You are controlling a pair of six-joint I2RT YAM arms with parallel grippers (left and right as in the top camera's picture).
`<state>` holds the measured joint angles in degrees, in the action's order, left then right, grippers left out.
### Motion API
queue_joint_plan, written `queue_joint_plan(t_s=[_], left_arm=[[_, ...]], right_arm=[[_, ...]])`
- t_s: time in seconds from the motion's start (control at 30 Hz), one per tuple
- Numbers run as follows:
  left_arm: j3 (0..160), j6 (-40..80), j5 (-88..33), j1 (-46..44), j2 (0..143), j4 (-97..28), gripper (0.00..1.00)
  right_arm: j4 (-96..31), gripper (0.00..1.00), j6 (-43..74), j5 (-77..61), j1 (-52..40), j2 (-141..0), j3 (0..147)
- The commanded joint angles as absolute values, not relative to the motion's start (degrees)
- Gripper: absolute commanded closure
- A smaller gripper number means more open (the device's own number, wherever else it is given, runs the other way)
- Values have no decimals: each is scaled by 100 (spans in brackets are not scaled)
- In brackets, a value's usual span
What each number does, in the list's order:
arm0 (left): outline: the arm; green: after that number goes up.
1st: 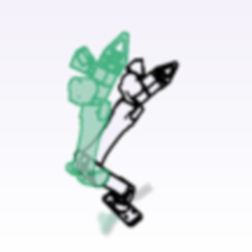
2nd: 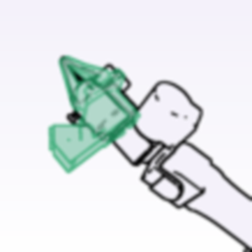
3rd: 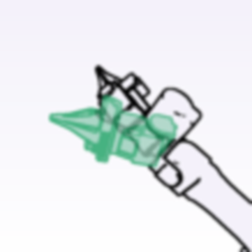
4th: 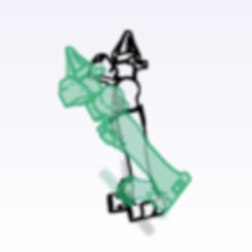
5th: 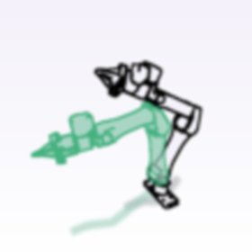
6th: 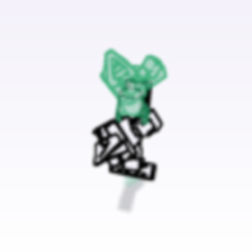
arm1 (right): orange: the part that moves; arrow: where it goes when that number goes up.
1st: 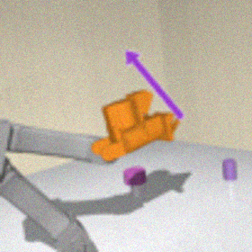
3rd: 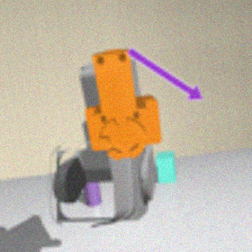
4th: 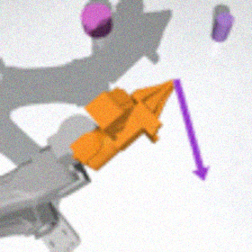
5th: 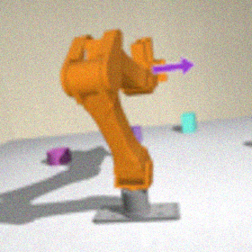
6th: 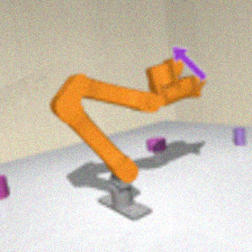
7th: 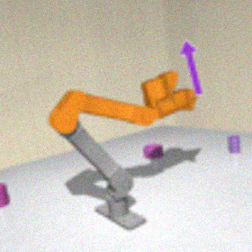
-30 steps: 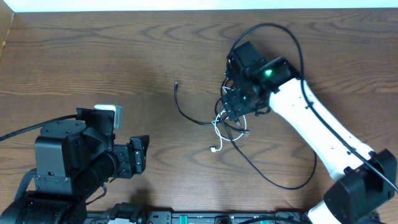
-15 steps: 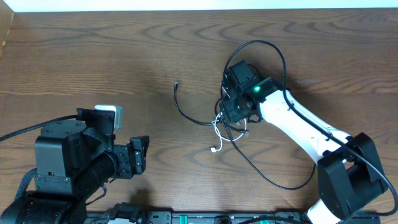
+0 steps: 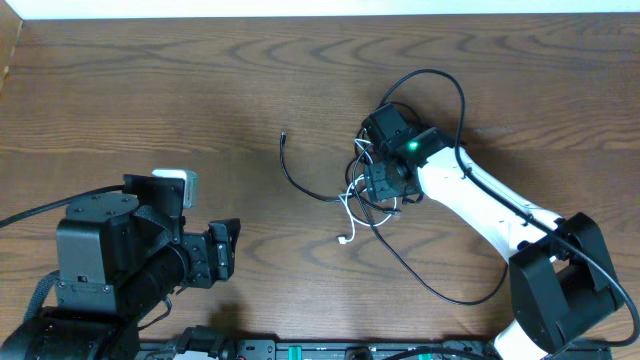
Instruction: Untangle cables
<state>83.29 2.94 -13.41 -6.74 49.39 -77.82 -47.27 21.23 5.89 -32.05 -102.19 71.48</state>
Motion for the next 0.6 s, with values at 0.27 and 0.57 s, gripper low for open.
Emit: queue_joint_plan(t_s=[0.27,0.57], left_arm=[[8377,233,-1372,-639,4934,-7843,20],[8377,235,-1372,-639,4934,-7843,20]], right_arm=[[-3151,14,1994,989,-3181,-10374,6648],[-2506,44,1922,993,-3179,-10818,6626]])
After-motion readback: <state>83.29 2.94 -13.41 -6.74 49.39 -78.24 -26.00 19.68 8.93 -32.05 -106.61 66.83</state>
